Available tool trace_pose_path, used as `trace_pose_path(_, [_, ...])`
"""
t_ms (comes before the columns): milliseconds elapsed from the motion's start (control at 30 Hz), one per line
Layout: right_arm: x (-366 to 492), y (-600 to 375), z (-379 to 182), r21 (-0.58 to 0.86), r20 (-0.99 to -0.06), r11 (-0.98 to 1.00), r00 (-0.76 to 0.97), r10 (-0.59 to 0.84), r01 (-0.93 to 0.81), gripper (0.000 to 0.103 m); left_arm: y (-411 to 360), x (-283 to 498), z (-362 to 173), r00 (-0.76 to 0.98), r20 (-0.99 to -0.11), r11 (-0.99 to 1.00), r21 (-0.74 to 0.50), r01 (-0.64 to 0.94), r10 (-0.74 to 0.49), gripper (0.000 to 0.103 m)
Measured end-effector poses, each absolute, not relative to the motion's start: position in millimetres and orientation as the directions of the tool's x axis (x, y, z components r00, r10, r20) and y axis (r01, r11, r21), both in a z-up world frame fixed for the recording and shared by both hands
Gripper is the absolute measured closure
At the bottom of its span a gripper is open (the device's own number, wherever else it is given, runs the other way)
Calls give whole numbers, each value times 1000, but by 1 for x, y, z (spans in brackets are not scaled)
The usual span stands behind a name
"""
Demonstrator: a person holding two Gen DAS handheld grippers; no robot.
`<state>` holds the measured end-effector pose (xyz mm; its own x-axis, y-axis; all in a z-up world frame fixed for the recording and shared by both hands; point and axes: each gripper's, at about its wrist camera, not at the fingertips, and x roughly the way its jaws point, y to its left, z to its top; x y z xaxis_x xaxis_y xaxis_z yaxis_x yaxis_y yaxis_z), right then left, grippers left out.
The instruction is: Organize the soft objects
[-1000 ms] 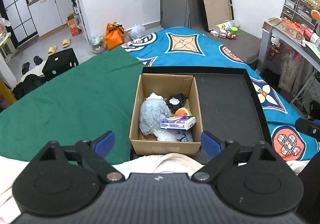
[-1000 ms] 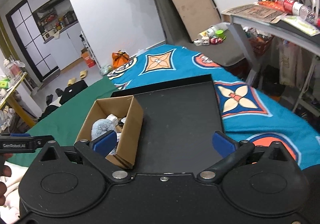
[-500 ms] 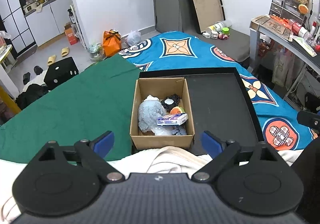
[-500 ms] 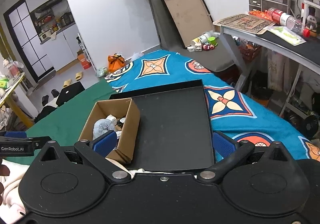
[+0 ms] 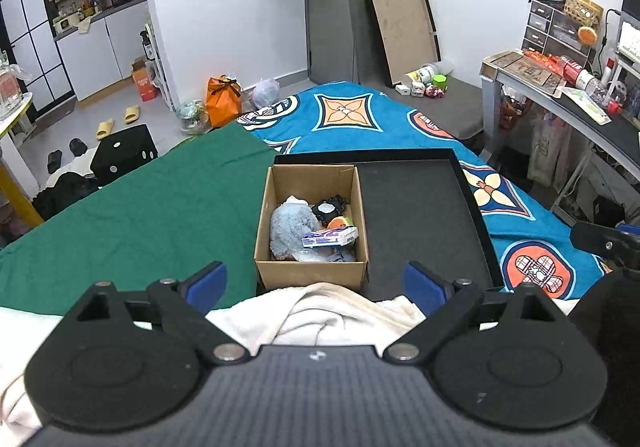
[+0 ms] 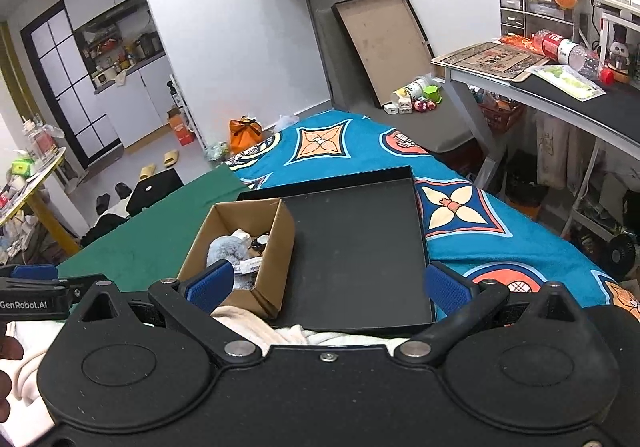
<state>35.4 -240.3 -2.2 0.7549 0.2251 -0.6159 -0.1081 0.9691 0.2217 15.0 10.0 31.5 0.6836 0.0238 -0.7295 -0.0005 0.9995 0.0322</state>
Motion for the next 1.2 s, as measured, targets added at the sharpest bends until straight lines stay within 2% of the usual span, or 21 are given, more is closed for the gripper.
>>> trace_pose_path(1200, [-7, -244, 7, 191, -578, 975, 790, 206, -115, 0, 9, -37, 49, 746, -666, 1000, 13, -10, 16, 8])
